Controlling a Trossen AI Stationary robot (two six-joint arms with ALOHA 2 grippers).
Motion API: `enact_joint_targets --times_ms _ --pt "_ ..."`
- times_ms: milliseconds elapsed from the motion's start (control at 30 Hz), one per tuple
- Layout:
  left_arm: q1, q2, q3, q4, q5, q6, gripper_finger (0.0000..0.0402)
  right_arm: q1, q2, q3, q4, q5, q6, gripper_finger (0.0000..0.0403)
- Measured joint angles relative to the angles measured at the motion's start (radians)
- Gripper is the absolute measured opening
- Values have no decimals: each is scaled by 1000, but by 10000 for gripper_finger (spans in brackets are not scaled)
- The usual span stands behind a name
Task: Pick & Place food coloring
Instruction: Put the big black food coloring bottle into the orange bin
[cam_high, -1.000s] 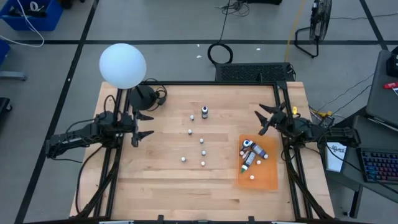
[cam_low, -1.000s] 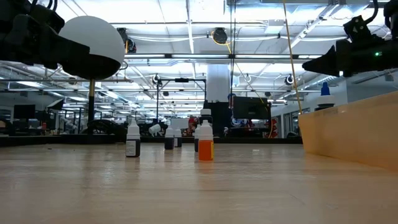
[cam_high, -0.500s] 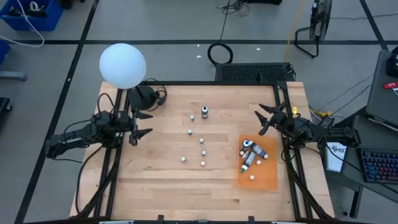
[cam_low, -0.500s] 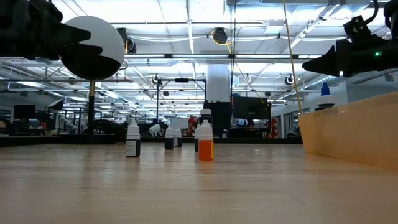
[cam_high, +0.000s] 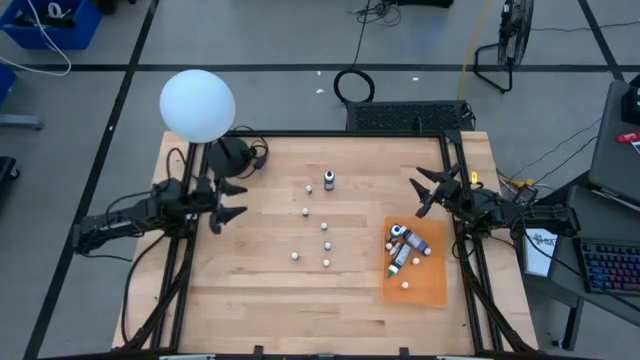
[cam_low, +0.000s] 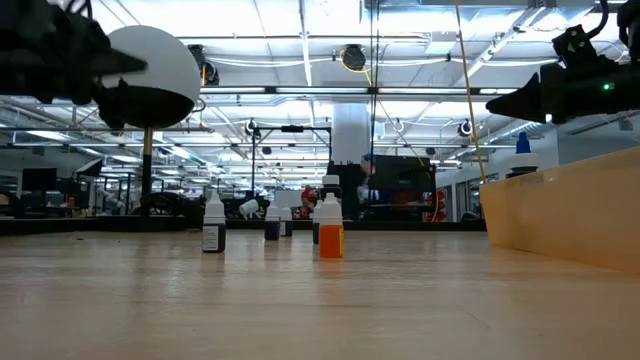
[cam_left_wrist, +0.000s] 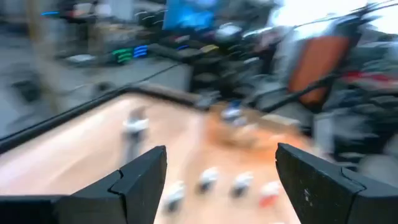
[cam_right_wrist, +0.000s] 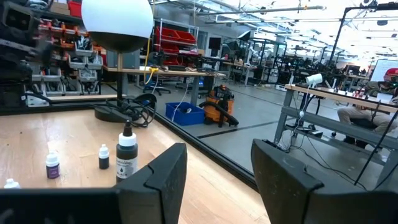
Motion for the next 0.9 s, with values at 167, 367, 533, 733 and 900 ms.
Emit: enact_joint_targets --times_ms 167,367,533,733,900 --pt "1 29 0 -16 -222 45 299 0 0 0 0 0 0 167" --pt "1 64 0 -19 -512 -73 299 0 0 0 0 0 0 167" --pt "3 84 0 -78 -668 -152 299 0 0 -1 0 0 0 167" --pt "3 178 3 62 -406 -244 299 0 0 -1 0 0 0 167" --pt "2 458 195 68 -335 -226 299 0 0 -1 0 0 0 167"
